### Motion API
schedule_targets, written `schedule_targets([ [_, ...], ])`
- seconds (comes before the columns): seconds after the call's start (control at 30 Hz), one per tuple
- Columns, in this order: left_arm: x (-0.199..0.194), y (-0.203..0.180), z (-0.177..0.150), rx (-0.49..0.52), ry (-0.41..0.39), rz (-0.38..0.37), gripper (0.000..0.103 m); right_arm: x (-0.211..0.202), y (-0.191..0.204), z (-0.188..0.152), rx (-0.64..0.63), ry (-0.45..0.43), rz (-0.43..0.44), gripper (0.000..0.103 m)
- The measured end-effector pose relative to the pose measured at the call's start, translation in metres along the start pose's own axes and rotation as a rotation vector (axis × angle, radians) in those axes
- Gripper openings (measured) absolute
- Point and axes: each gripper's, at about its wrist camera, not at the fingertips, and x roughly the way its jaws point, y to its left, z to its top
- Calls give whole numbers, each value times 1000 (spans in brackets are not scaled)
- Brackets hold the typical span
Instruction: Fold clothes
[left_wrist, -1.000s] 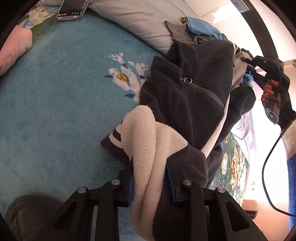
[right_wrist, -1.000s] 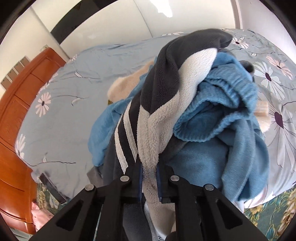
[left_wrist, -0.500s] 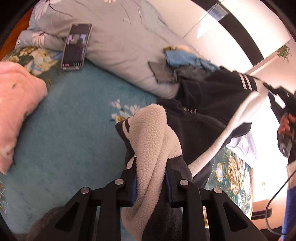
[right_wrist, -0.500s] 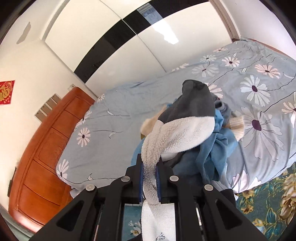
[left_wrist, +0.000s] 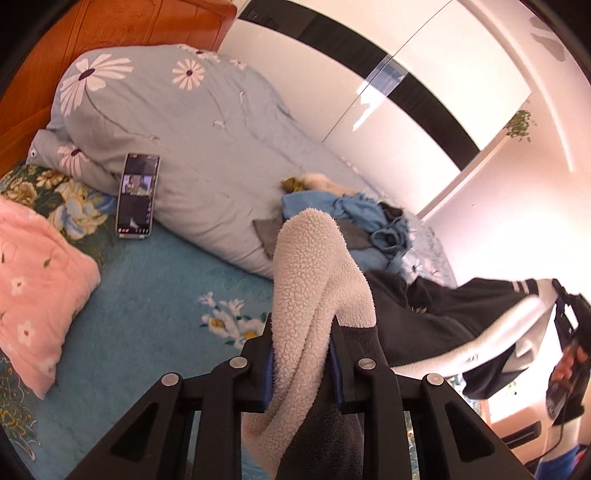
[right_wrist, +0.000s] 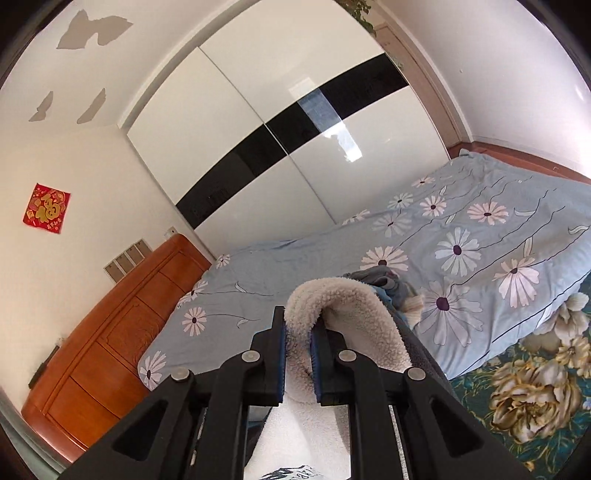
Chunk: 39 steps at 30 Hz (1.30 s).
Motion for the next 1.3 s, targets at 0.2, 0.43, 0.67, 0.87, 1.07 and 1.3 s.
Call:
schedule_targets([
  [0.2,-28,-14,5,63,-16,-56,25,-76,-15,-17,5,-68,-27,12],
  [0.43,-15,-30,0,136,19,-38,25,-81,-59,-34,90,-24,-110,12],
  [0.67,-33,-52,7,192,-39,-57,25,-86,-56,-45,62,-35,-97,12],
  [0.87,-86,-56,14,226,-114,-98,25,-127,-41,-50,50,-79,-68,12],
  [1.07,-136,-58,37,267,-194,-113,25,-152,-9,-43,-40,-91,-36,12],
  [1.3,-60,-54,66,254,-113,-51,25,-82,-50,-43,30,16,-97,12],
])
